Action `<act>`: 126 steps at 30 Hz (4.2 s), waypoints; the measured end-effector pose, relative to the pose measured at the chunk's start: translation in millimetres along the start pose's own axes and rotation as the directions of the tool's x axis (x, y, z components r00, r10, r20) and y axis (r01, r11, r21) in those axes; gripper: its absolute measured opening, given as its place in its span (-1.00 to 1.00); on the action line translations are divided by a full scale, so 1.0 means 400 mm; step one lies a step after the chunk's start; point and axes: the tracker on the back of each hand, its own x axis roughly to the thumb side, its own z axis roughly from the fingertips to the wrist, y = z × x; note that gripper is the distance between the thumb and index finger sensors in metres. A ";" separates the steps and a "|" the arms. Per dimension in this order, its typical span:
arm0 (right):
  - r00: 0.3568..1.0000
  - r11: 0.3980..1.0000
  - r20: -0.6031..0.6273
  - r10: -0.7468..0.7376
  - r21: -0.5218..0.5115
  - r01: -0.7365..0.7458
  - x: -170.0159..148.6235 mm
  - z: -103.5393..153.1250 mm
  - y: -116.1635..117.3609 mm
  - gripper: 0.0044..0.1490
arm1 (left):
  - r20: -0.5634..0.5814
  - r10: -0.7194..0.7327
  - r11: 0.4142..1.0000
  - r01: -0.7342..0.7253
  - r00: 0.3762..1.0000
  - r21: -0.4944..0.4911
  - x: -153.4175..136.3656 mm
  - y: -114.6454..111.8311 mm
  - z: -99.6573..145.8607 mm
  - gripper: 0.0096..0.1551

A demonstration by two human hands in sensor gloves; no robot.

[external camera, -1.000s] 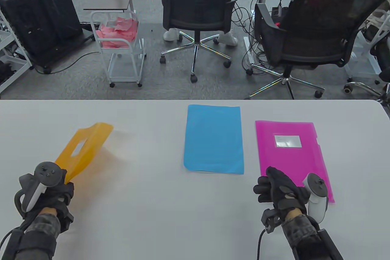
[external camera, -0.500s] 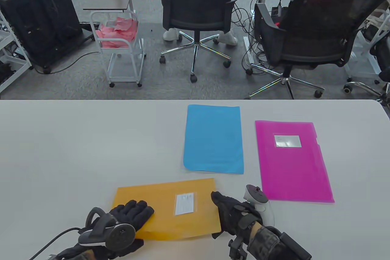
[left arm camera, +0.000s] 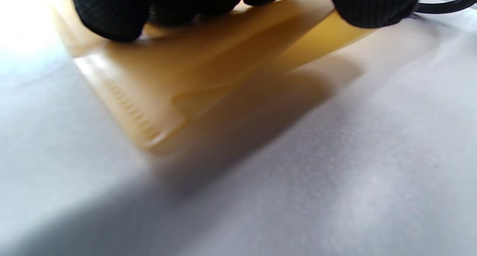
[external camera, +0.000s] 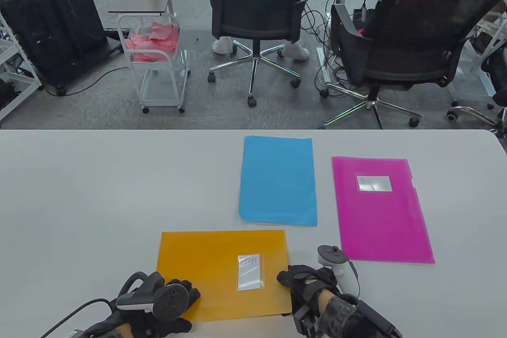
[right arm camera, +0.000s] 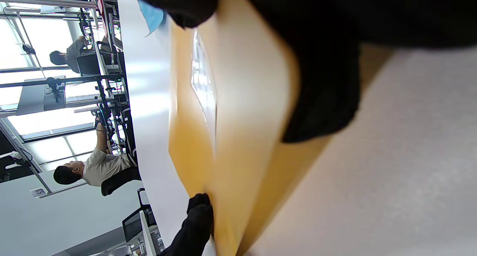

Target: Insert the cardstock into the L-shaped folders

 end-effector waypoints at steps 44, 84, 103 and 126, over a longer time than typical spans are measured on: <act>0.445 0.292 -0.328 0.833 -0.422 -0.858 0.347 -0.177 -0.013 0.20 | -0.229 -0.120 0.989 0.097 0.966 -0.109 -0.037 0.027 0.007 -0.43; 0.652 0.883 0.757 0.039 -0.332 0.332 0.271 0.223 -0.178 -0.40 | -0.454 -0.161 0.892 0.326 0.877 0.314 -0.076 0.032 0.047 -0.45; 0.640 0.845 0.627 -0.443 0.055 0.531 0.187 0.218 -0.273 -0.40 | -0.564 -0.149 0.856 0.391 0.812 0.338 -0.090 0.031 0.063 -0.44; 0.925 0.947 0.235 -0.297 0.199 0.253 0.120 0.109 -0.249 -0.40 | -0.501 -0.049 0.855 0.295 0.864 0.426 -0.074 0.038 0.065 -0.44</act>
